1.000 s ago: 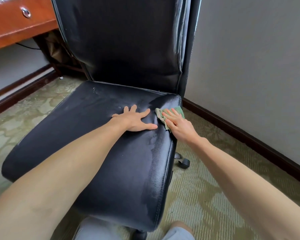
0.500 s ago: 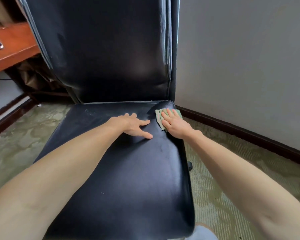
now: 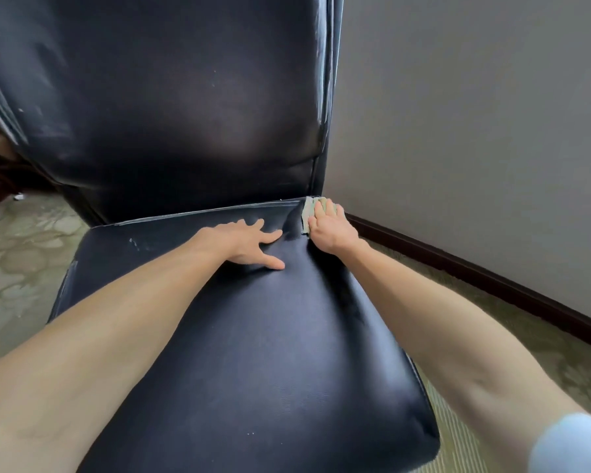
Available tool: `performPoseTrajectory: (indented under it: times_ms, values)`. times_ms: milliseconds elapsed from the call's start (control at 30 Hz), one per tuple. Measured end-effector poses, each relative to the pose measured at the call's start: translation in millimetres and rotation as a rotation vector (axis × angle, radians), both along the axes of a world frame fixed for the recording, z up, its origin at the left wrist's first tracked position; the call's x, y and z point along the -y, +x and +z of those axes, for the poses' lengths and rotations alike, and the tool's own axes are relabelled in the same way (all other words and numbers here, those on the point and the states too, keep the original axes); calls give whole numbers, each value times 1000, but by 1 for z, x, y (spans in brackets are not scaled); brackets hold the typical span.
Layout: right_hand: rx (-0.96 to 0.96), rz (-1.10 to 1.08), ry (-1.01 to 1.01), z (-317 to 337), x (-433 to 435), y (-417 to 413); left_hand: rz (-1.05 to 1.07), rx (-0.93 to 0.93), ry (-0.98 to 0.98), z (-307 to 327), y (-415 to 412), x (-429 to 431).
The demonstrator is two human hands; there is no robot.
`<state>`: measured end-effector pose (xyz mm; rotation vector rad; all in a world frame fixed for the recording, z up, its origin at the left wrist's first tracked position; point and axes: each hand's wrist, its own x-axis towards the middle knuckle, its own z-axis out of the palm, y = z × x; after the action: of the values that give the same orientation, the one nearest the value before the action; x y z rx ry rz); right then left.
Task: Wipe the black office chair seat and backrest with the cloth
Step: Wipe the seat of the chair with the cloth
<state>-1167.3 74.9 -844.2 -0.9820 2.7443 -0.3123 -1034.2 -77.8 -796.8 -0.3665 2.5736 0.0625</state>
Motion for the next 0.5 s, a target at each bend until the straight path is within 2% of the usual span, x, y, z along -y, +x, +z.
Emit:
performPoseTrajectory:
  times_ms: [267,400,500]
  values:
    - [-61,85,33,-5,39,-21,-23,-68,-97,-6,9,3]
    - [-21,149,83,1,35,-17,98,-77,-40,-7,14,13]
    - [42,101,79,9,25,-8,150,-74,-1,-11,15,19]
